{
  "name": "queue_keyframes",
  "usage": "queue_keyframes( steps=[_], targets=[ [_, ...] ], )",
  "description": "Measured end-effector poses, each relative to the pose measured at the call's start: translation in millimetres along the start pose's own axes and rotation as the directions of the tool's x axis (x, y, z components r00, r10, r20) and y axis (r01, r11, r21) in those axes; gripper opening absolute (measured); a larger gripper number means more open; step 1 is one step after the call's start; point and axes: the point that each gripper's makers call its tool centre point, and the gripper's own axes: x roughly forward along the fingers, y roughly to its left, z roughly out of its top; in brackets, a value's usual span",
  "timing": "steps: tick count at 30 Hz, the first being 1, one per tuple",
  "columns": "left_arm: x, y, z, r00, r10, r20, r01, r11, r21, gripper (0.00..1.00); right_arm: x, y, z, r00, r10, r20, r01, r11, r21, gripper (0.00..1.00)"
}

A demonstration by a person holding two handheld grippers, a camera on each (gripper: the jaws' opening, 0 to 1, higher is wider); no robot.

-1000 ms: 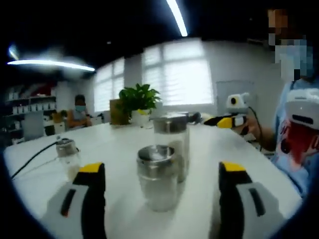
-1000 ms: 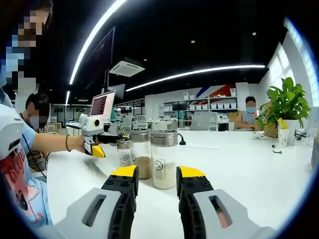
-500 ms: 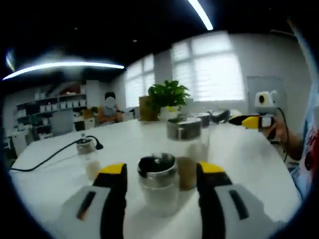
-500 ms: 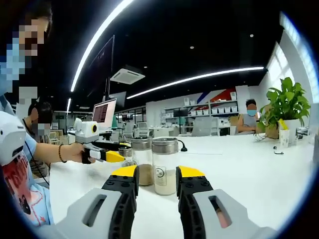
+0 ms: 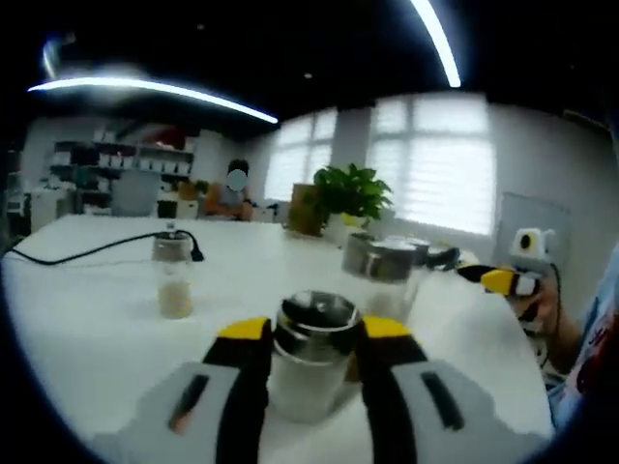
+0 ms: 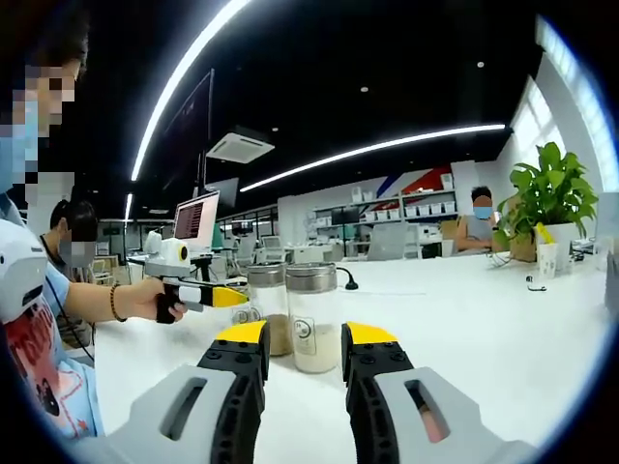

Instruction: Rotate the seasoning bottle until the label or dispensing opening points toward the visible target arrow and the bottle remains upright within the marked orientation range

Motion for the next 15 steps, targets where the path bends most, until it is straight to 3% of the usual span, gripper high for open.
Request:
queue_keyframes(
  steps=[5, 11, 12, 14, 15],
  targets=[
    [1.0, 0.7, -0.3, 0.999, -0.019, -0.040, 0.020, 1.000, 0.014, 0.36, 1.0, 1.7, 0.1, 1.000, 0.009, 0.009, -0.009, 1.000, 0.003, 0.29],
    [1.8, -3.4, -1.1, 0.987, -0.139, -0.077, 0.142, 0.989, 0.030, 0.36, 2.0, -1.2, -5.1, 1.000, 0.002, -0.002, -0.002, 1.000, 0.031, 0.29],
    [2.1, -4.1, -1.1, 0.982, -0.168, -0.083, 0.171, 0.985, 0.031, 0.36, 2.0, -1.5, -4.5, 1.000, 0.001, -0.001, -0.001, 1.000, 0.030, 0.29],
    [3.2, -7.9, -1.2, 0.958, -0.273, -0.090, 0.280, 0.958, 0.070, 0.36, 2.7, -1.3, -3.7, 1.000, -0.001, -0.002, 0.001, 1.000, 0.023, 0.29],
    [3.1, -8.5, -1.3, 0.943, -0.319, -0.091, 0.324, 0.945, 0.051, 0.36, 3.4, -1.2, -3.4, 1.000, -0.001, -0.002, 0.001, 1.000, 0.024, 0.29]
  ],
)
